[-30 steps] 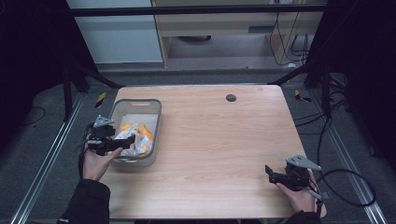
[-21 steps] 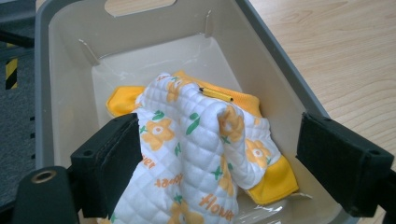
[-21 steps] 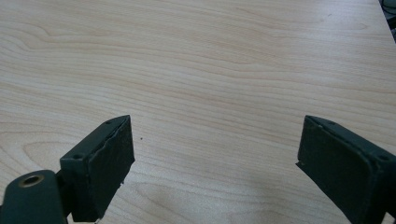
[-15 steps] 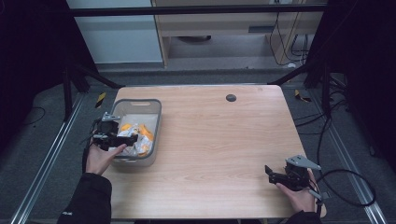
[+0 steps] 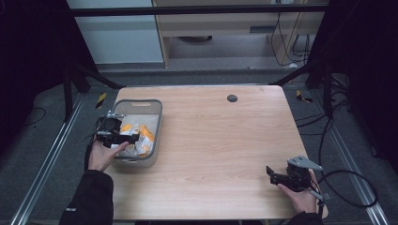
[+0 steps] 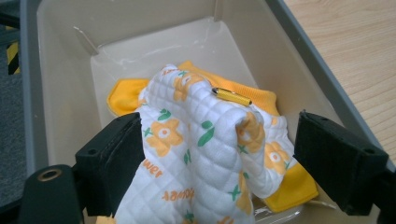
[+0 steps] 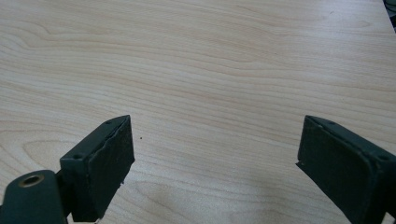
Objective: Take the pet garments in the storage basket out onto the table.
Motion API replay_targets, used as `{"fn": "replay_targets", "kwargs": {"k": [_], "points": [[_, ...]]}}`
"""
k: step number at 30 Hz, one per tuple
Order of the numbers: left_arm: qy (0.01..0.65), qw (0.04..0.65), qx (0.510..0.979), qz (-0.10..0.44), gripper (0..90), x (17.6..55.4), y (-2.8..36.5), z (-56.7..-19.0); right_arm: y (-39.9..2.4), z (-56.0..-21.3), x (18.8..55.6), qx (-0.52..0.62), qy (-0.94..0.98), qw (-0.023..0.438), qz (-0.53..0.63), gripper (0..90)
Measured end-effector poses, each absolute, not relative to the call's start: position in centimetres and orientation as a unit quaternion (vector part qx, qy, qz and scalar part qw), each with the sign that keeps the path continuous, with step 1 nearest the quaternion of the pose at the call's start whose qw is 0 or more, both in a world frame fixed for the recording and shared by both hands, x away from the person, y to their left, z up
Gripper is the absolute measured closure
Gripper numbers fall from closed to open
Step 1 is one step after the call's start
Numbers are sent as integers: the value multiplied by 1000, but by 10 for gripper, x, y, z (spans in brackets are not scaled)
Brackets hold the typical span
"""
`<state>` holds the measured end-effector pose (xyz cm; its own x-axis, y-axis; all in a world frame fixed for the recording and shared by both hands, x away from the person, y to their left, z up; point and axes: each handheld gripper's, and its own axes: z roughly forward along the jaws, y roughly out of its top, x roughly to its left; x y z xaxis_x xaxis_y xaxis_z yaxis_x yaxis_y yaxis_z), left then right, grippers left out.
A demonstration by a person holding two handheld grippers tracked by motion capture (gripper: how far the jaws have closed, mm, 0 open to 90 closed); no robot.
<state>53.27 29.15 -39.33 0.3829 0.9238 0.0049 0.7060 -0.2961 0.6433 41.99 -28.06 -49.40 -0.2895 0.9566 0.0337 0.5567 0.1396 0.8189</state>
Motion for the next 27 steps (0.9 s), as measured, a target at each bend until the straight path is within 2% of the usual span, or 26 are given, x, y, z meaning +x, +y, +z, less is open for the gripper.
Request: {"fn": "replay_targets", "kwargs": {"k": [12, 27], "points": [[521, 245, 796, 186, 200, 541, 283, -404, -281, -495, 420, 534, 710, 261, 378, 107], [523, 220, 808, 157, 388, 546, 280, -416, -280, -495, 421, 533, 713, 257, 376, 105]]}}
